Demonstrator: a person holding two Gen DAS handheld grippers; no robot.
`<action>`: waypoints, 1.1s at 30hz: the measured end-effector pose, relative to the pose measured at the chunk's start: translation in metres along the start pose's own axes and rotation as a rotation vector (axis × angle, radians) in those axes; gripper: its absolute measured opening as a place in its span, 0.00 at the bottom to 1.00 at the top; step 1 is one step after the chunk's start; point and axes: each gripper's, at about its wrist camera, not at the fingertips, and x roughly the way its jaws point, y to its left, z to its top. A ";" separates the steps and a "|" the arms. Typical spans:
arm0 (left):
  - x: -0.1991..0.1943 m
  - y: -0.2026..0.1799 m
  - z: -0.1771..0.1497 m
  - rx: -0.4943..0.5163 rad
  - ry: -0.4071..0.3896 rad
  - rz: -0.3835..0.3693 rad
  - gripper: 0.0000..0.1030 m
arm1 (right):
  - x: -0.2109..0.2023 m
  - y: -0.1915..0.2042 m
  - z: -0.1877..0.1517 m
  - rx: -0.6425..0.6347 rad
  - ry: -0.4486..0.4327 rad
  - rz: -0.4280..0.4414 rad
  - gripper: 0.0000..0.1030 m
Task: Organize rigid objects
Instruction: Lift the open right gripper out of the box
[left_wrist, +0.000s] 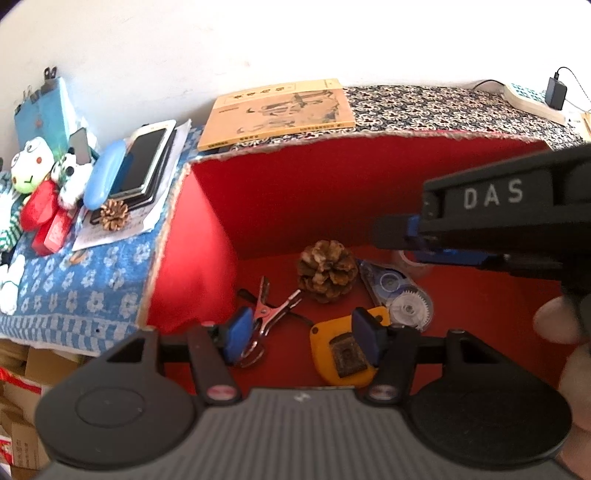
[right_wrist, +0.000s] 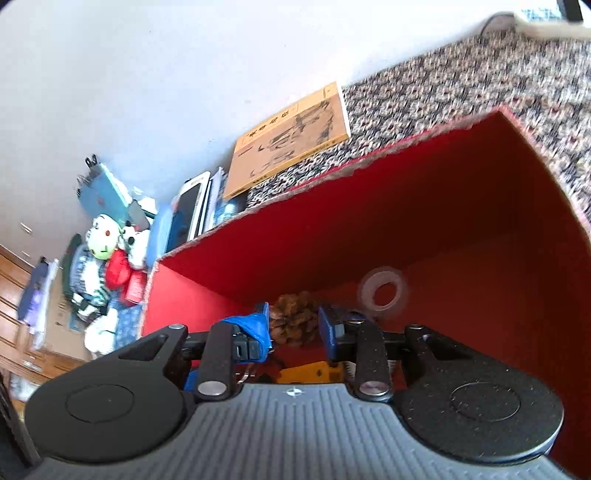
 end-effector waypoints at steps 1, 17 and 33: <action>-0.002 -0.001 -0.001 0.001 -0.005 -0.002 0.62 | -0.003 0.000 -0.001 -0.011 -0.011 -0.009 0.13; -0.052 -0.008 -0.017 0.010 -0.069 0.018 0.63 | -0.058 0.005 -0.028 -0.070 -0.086 0.004 0.13; -0.106 -0.004 -0.044 -0.012 -0.111 -0.001 0.66 | -0.111 0.022 -0.057 -0.163 -0.187 -0.040 0.14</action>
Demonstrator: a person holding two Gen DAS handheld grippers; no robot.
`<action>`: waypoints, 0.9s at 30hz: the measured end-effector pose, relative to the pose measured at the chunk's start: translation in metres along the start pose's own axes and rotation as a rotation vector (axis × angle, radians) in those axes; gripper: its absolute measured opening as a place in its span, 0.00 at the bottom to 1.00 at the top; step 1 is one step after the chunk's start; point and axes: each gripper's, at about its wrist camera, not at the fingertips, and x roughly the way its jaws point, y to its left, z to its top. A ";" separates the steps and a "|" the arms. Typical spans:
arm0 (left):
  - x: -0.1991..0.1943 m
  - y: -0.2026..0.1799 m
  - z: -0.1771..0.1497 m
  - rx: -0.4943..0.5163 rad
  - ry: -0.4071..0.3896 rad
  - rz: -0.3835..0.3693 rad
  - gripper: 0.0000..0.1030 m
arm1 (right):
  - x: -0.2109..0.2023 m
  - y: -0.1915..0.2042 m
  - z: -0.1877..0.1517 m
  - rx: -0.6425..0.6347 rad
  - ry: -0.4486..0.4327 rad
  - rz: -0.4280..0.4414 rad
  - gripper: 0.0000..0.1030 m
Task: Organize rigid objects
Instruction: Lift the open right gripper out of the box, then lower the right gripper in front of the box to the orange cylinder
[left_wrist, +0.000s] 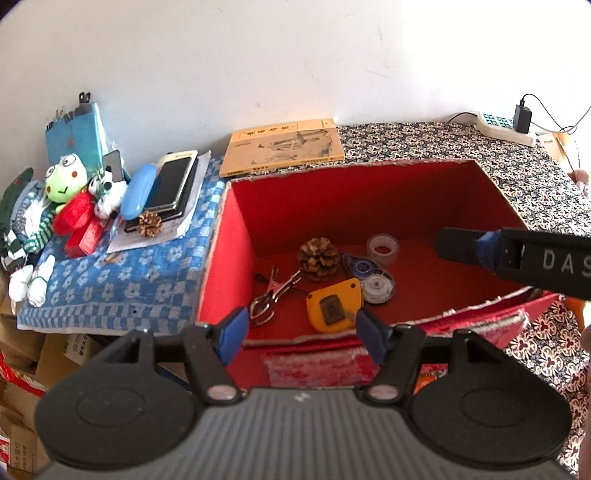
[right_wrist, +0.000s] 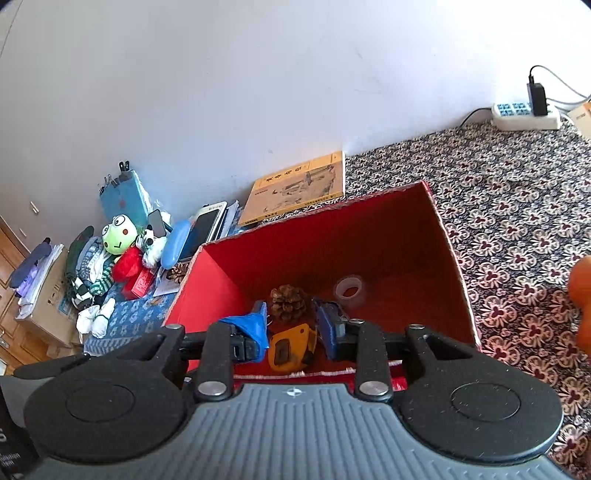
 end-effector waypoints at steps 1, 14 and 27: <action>-0.002 0.000 -0.002 -0.002 0.002 -0.005 0.67 | -0.002 0.001 -0.001 -0.005 -0.005 -0.003 0.14; -0.015 -0.004 -0.021 -0.001 0.029 -0.012 0.69 | -0.023 0.008 -0.020 -0.070 -0.015 -0.027 0.14; -0.005 -0.008 -0.034 0.008 0.077 -0.030 0.70 | -0.019 0.004 -0.039 -0.053 0.073 -0.022 0.14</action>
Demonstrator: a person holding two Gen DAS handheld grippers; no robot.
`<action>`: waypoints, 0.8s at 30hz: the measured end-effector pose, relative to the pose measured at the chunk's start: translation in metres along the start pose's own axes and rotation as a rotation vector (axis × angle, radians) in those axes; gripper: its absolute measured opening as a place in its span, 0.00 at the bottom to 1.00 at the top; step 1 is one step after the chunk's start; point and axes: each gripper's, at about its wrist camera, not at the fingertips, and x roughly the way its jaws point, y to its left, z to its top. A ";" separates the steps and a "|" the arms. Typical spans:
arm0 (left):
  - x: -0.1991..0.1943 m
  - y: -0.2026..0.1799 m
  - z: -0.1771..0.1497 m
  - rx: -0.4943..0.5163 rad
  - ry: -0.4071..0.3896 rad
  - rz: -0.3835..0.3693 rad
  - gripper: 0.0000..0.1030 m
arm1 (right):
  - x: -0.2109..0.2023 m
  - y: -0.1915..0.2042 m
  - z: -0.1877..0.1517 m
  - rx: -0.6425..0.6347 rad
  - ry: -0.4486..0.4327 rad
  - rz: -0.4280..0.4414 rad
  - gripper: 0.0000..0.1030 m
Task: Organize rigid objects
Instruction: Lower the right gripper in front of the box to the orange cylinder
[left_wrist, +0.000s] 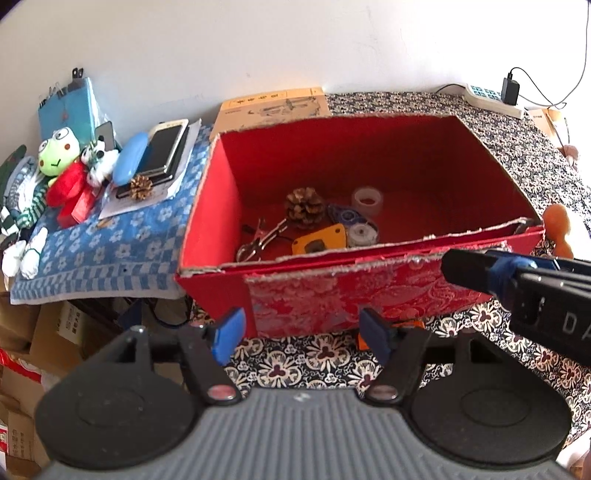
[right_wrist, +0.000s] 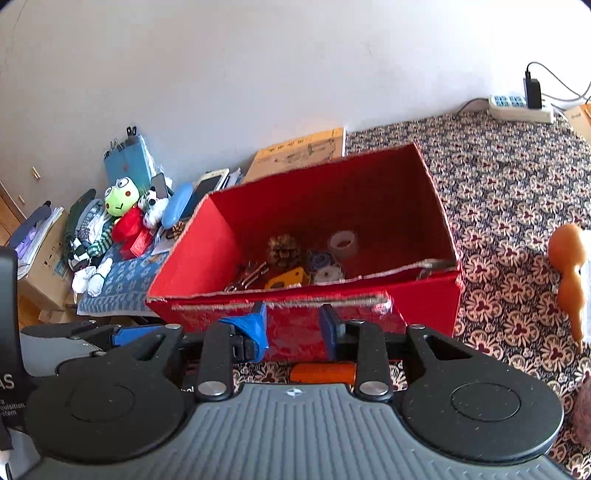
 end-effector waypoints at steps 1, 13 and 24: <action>0.001 0.000 -0.001 0.000 0.003 -0.001 0.70 | 0.001 0.000 -0.001 0.001 0.006 0.000 0.14; 0.018 -0.004 -0.012 0.015 0.060 -0.012 0.70 | 0.013 -0.010 -0.015 0.035 0.086 -0.006 0.14; 0.036 -0.008 -0.020 0.024 0.103 -0.018 0.71 | 0.025 -0.019 -0.024 0.057 0.143 -0.017 0.14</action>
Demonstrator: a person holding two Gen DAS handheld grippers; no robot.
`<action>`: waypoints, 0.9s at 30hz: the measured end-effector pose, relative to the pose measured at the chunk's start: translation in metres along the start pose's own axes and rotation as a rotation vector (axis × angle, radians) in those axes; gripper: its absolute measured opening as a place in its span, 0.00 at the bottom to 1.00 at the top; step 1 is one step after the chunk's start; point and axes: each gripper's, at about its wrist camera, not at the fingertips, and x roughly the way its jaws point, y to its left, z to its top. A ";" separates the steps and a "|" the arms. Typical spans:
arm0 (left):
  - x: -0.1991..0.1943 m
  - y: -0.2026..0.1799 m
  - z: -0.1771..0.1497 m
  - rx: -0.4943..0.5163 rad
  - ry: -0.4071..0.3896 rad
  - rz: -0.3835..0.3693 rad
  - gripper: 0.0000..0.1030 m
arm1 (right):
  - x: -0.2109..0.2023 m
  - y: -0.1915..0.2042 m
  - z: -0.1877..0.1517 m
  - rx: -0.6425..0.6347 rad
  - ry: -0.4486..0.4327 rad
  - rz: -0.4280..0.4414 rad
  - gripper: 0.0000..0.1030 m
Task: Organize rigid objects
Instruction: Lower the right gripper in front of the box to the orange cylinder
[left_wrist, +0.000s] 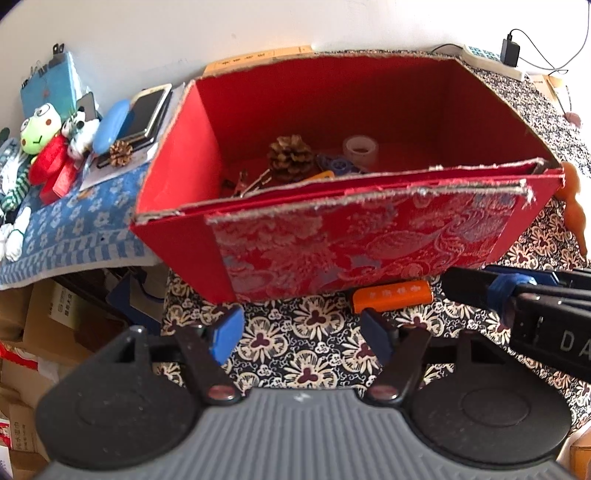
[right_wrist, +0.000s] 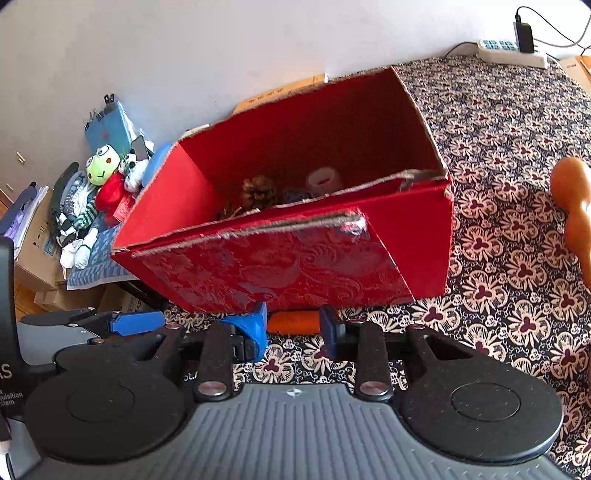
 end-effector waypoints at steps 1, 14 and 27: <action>0.002 0.000 0.000 0.001 0.005 -0.001 0.71 | 0.002 -0.001 -0.001 0.002 0.007 -0.001 0.14; 0.037 0.005 -0.040 0.046 0.066 -0.062 0.71 | 0.029 -0.029 -0.003 0.067 0.091 -0.006 0.14; 0.038 0.018 -0.043 0.026 0.026 -0.134 0.71 | 0.065 -0.025 0.010 0.075 0.143 0.029 0.13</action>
